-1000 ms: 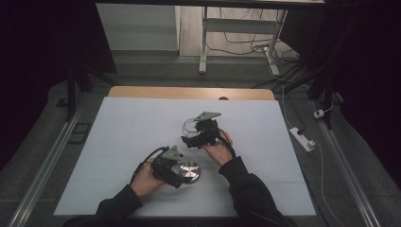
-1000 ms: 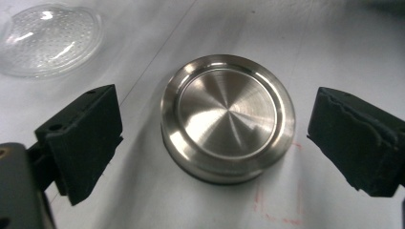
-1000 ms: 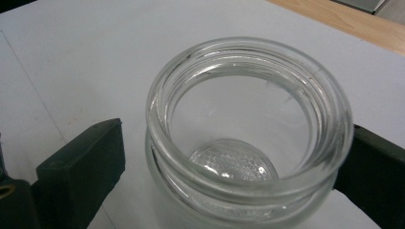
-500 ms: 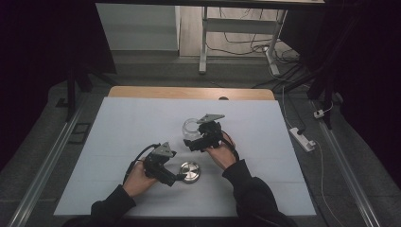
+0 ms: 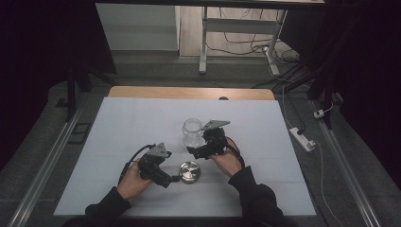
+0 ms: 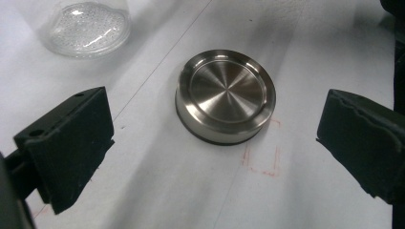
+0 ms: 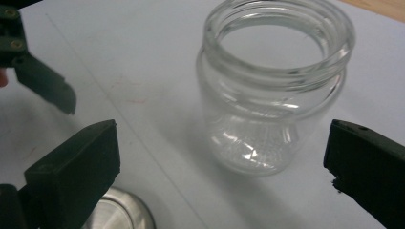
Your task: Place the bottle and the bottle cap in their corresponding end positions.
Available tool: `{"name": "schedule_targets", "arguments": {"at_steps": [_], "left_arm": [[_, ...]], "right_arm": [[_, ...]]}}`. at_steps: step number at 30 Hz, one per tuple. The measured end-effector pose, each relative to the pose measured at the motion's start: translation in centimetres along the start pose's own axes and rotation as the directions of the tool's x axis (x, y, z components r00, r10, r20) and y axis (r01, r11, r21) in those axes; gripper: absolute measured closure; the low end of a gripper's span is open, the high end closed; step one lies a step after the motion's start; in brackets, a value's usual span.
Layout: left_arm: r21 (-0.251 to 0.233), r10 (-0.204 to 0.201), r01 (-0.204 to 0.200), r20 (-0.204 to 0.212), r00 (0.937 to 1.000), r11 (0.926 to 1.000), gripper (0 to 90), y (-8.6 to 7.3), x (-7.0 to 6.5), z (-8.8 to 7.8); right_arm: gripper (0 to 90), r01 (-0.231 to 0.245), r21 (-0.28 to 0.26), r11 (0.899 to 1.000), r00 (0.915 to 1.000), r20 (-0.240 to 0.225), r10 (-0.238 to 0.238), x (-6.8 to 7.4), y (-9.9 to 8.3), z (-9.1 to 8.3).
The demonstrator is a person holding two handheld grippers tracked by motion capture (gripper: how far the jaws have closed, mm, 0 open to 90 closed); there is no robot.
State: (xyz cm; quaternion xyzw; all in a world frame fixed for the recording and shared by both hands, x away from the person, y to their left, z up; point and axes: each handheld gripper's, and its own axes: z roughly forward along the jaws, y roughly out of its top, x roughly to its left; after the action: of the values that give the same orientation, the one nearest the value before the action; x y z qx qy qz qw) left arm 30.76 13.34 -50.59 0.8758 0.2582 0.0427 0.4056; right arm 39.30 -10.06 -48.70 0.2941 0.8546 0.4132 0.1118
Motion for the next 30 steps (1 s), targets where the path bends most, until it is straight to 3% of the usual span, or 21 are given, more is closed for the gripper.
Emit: {"name": "schedule_targets", "arguments": {"at_steps": [5,20,30], "left_arm": [[0.005,0.004,-0.004,-0.011,0.9999,1.0000,0.0,-0.4,-0.1,-0.7],[-0.011,-0.040,0.040,-0.039,0.9984,0.9991,0.0,-2.2,-0.4,-3.1],[-0.041,-0.102,0.100,-0.066,0.9925,0.9942,0.0,-4.0,-0.3,-5.3]], "right_arm": [[0.0,0.019,-0.003,1.000,0.9998,-0.011,-0.019,0.8,-0.3,-0.6],[0.0,0.036,-0.009,0.999,0.9988,-0.032,-0.036,1.9,-2.2,-2.9],[0.0,0.030,-0.028,0.999,0.9991,-0.029,-0.030,2.3,-3.5,-5.0]]}}
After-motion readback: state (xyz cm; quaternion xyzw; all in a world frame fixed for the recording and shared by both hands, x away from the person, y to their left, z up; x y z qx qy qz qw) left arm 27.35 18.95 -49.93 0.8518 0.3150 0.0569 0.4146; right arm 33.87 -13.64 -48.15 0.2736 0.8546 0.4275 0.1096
